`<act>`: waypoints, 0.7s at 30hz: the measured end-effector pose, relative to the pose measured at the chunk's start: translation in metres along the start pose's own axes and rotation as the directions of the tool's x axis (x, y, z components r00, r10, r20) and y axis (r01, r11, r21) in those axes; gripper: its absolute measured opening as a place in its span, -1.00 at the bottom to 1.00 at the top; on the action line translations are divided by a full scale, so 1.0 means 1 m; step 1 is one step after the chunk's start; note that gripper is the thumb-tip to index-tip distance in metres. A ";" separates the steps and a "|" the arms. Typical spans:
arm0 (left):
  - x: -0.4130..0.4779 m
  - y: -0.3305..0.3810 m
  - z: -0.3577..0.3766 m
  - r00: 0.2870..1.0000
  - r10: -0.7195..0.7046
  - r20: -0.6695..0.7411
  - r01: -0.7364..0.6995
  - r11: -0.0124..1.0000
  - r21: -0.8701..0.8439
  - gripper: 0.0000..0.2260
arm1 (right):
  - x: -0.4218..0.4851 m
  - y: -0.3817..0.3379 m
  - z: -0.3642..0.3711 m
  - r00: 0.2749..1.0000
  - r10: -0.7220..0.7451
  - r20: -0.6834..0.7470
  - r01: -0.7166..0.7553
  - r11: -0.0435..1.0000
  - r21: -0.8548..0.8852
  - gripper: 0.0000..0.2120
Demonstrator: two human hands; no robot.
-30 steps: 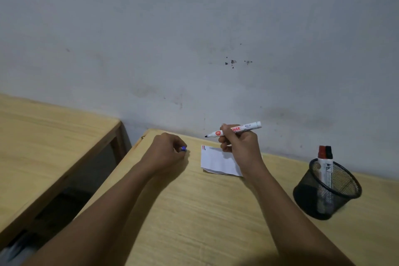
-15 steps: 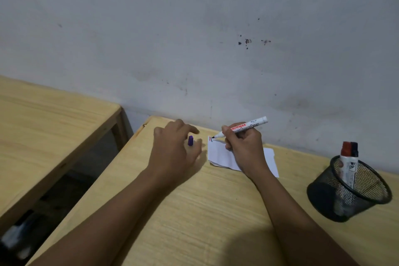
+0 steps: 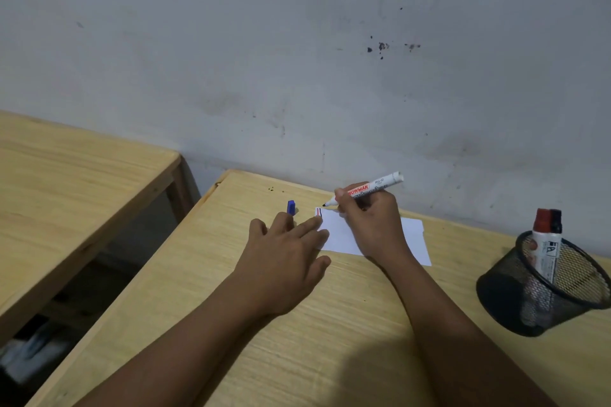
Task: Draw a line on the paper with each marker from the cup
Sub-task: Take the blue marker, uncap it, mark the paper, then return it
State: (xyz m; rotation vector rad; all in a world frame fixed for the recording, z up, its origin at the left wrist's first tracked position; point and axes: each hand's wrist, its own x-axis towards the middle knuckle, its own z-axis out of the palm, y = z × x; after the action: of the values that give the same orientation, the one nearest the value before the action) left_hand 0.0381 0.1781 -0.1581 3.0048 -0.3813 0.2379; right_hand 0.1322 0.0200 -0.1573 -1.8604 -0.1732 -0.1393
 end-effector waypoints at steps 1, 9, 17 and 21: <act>0.001 0.000 0.000 1.000 -0.002 0.010 0.002 1.000 0.007 -0.60 | 0.001 0.000 0.000 1.000 -0.002 0.004 0.002 1.000 0.003 -0.86; 0.002 -0.002 -0.002 0.997 0.001 0.072 -0.002 1.000 0.016 -0.57 | 0.003 0.000 0.001 0.999 -0.033 0.022 0.034 0.998 -0.050 -0.83; 0.004 -0.003 -0.003 0.997 0.005 0.081 -0.006 1.000 0.024 -0.56 | 0.004 0.002 0.002 0.999 -0.034 0.026 0.037 0.991 -0.126 -0.77; 0.003 -0.002 -0.003 0.997 0.007 0.081 -0.009 1.000 0.022 -0.56 | 0.004 0.002 0.001 0.999 -0.028 0.035 0.032 0.989 -0.143 -0.75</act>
State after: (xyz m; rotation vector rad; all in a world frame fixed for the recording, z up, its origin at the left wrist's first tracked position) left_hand 0.0415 0.1798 -0.1544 3.0425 -0.4013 0.1217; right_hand 0.1365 0.0208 -0.1593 -2.0047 -0.2185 -0.1455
